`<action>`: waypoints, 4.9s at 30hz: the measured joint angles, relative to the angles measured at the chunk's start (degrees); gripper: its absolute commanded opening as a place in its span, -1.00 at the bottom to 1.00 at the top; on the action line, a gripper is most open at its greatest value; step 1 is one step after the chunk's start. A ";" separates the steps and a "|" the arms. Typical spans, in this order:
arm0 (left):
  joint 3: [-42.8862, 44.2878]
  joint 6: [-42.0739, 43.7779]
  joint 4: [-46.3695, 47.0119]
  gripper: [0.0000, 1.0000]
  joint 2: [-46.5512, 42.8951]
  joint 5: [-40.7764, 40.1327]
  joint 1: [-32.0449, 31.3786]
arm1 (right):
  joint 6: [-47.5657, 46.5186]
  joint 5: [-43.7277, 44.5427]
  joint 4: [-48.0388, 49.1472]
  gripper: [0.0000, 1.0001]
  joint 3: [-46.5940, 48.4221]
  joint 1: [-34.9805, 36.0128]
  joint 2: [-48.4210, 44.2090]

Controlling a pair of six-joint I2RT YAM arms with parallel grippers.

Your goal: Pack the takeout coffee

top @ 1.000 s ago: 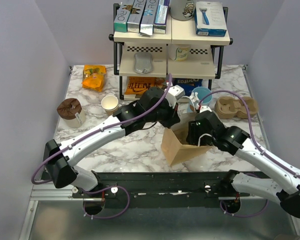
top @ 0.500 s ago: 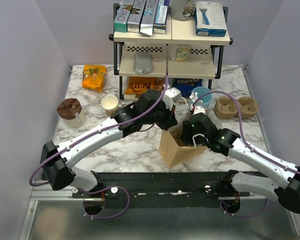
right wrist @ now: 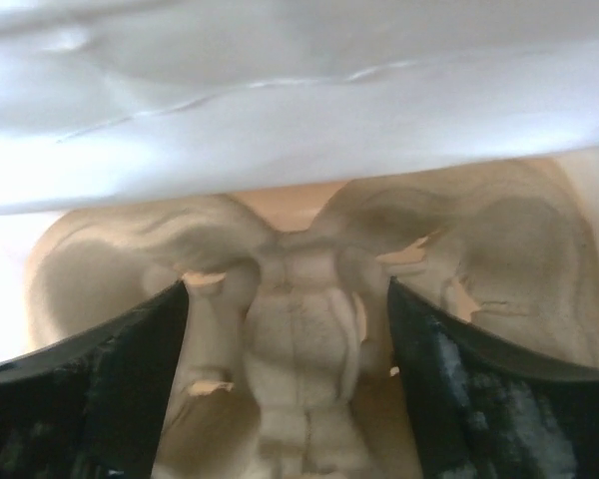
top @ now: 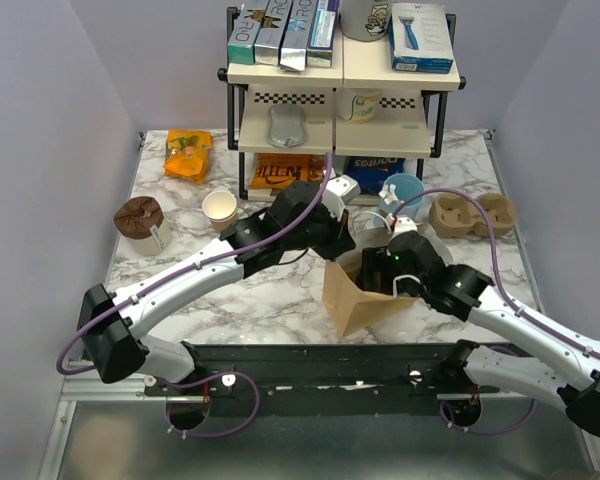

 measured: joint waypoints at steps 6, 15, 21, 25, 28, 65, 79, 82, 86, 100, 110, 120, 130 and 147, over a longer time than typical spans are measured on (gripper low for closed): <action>-1.36 -0.02 3.13 -1.00 -1.73 -0.13 0.04 | 0.85 0.87 -7.10 1.00 8.24 0.00 -0.20; -1.64 -0.24 4.48 -1.00 -3.15 -1.22 0.11 | -0.48 3.21 -7.23 1.00 15.13 0.00 -4.68; -2.01 -0.48 4.46 -1.00 -3.13 -2.47 0.46 | -1.53 3.82 -4.35 1.00 15.26 0.00 -6.45; -2.25 -2.49 4.50 -1.00 -3.15 -5.73 0.48 | -2.47 5.92 -2.80 1.00 15.96 0.00 -8.61; -3.34 -3.54 4.46 -1.00 -3.54 -8.72 0.33 | -2.56 8.87 -2.51 1.00 18.21 0.00 -10.80; -9.94 -3.19 12.46 -1.00 -8.59 -50.71 -19.26 | 20.17 18.12 -20.06 -0.06 19.12 -1.49 -5.01; -30.49 4.28 33.24 -0.88 -19.89 -39.60 -21.53 | 9.07 15.74 -6.49 -0.99 6.32 -1.57 -17.90; -35.01 6.71 37.16 -0.40 -22.84 -37.92 -22.49 | 4.24 12.35 -2.64 -0.99 3.76 -1.55 -19.80; -37.38 8.59 40.54 0.88 -24.09 -35.50 -23.34 | -3.43 6.49 -0.33 -0.99 1.79 -1.57 -22.77; -36.28 6.73 38.05 0.98 -36.54 -29.29 -23.80 | -1.25 2.80 -19.91 -0.99 30.34 -1.81 -4.48; -32.48 1.51 27.50 0.98 -46.69 -34.58 -23.80 | -1.70 -12.24 -29.20 -0.99 35.50 -13.97 9.05; -28.35 -2.36 15.45 0.98 -42.21 -47.36 -23.80 | -7.89 -3.04 -40.15 -0.72 40.72 -16.09 22.32; -24.52 -3.48 11.85 0.98 -35.65 -51.04 -23.71 | -12.22 1.53 -43.41 0.62 45.57 -16.17 24.35; -11.39 -12.76 8.61 0.98 -17.90 -25.73 -9.20 | -11.30 0.76 -39.17 0.97 43.10 -16.17 10.40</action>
